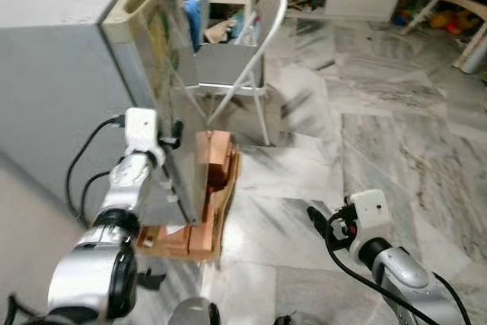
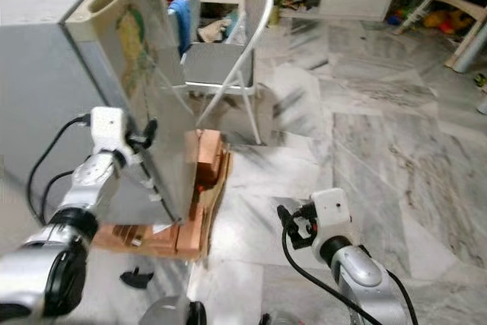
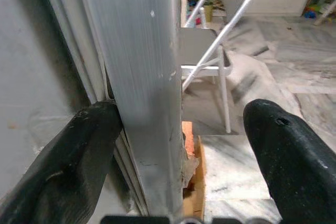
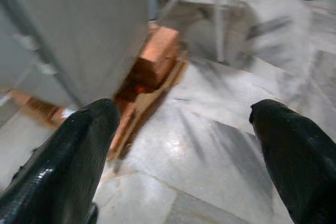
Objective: Restocking fridge
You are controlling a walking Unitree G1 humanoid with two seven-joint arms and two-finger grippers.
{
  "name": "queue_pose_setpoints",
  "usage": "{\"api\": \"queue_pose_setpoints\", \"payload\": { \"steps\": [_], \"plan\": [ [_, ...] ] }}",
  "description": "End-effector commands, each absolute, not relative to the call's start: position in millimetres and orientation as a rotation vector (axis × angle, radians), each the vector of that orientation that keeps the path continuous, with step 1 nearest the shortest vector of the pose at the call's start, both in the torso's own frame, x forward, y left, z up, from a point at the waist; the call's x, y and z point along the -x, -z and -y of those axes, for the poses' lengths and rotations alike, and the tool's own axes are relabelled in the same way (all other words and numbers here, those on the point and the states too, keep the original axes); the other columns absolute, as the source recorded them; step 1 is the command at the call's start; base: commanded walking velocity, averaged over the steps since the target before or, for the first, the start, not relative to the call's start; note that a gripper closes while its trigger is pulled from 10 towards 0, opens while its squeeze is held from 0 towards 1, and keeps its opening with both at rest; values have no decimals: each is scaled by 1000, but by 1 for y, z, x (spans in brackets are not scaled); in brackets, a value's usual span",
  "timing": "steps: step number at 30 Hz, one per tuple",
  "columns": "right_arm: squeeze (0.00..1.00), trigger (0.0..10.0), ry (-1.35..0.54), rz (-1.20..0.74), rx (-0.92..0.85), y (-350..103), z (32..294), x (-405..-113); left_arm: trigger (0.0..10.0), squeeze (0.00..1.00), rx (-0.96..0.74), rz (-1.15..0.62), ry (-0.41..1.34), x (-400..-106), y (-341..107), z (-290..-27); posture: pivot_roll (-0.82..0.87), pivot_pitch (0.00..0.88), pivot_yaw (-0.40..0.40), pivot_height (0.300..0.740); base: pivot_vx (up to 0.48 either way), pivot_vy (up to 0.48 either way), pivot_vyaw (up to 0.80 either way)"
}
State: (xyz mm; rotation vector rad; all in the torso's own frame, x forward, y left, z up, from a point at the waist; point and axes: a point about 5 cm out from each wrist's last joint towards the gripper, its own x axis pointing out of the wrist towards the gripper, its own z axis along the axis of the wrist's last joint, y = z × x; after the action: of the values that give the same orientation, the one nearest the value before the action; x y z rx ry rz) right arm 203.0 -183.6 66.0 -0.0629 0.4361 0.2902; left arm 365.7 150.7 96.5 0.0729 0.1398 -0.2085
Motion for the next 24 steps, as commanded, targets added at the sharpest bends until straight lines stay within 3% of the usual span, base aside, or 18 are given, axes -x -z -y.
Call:
{"api": "queue_pose_setpoints", "payload": {
  "steps": [1,3,5,8,9,12,14,16,19,24],
  "plan": [
    [0,10000,-315,-436,72,-71,181,-204,10000,0,-191,148,479,-384,-171,-86,-59,0,41,740,0,0,0],
    [0,10000,-314,-456,72,-69,180,-203,10000,0,-123,262,733,-366,-198,-23,-54,0,44,740,0,0,0],
    [0,10000,-315,-466,71,-67,178,-203,10000,0,-56,330,912,-342,-213,15,-59,0,49,740,0,0,0],
    [0,10000,-327,-470,74,-65,173,-205,10000,0,-9,367,1047,-319,-217,40,-65,0,54,740,0,0,0],
    [0,10000,-328,-471,74,-65,172,-206,10000,0,-12,350,1025,-323,-211,36,-65,0,54,740,0,0,0],
    [0,10000,-322,-477,61,-65,170,-207,10000,0,-60,263,816,-355,-189,-12,-68,0,59,740,0,0,0],
    [0,10000,-322,-480,58,-66,170,-208,10000,0,-79,221,654,-367,-181,-63,-58,0,60,740,0,0,0],
    [0,10000,-322,-480,58,-66,170,-208,10000,0,-76,210,631,-368,-179,-70,-56,0,60,740,0,0,0],
    [0,10000,-325,-465,58,-66,171,-209,10000,0,-111,147,532,-362,-157,-107,-47,0,55,740,0,0,0],
    [0,10000,-311,-433,59,-67,171,-210,10000,0,-105,95,494,-345,-125,-128,-39,0,50,740,177,-194,0]
  ]
}}
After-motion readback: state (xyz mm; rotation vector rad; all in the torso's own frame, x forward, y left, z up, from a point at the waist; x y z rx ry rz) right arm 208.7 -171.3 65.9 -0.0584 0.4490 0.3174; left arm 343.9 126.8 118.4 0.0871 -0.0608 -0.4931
